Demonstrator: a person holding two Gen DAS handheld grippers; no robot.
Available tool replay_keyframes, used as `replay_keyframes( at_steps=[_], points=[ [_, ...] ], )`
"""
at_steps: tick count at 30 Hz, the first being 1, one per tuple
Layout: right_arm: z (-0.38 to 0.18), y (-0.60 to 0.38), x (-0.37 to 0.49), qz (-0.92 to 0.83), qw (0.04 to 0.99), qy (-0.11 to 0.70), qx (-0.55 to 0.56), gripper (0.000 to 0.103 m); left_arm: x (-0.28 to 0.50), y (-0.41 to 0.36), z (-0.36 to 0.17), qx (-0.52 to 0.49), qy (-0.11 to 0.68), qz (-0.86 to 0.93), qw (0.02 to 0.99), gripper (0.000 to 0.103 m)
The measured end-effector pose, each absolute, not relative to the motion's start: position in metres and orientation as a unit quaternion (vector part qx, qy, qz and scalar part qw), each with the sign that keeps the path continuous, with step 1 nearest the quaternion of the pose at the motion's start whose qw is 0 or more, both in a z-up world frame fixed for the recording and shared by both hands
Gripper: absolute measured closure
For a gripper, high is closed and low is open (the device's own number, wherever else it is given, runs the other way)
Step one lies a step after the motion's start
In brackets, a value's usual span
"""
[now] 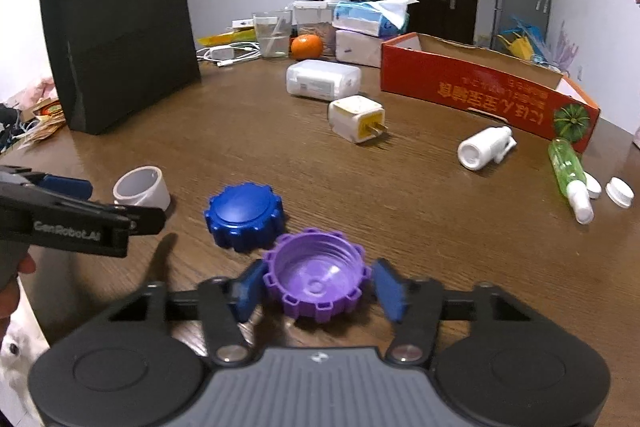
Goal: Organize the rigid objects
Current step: 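Lower the right tool onto the purple cap and close while the left tool grasps the white tape roll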
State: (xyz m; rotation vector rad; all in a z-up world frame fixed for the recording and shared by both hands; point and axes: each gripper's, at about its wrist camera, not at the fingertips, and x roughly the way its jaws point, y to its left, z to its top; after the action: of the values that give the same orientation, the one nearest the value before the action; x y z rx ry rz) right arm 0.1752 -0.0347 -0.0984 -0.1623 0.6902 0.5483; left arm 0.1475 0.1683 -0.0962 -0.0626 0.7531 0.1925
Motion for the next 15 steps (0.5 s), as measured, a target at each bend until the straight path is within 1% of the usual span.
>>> replay_keyframes(
  at_steps=[12,14,15],
  points=[
    [-0.098,-0.037,0.184,0.264,0.903,0.332,-0.07,0.05,0.162,0.173,-0.103,-0.03,0.366,0.104,0.924,0.0],
    [-0.098,-0.037,0.185,0.262,0.904,0.332,-0.069,0.05,0.163,0.171,-0.103,-0.03,0.362,0.104,0.926,0.001],
    [-0.098,-0.038,0.186,0.261,0.904,0.332,-0.069,0.05,0.164,0.171,-0.103,-0.029,0.36,0.103,0.927,0.005]
  ],
)
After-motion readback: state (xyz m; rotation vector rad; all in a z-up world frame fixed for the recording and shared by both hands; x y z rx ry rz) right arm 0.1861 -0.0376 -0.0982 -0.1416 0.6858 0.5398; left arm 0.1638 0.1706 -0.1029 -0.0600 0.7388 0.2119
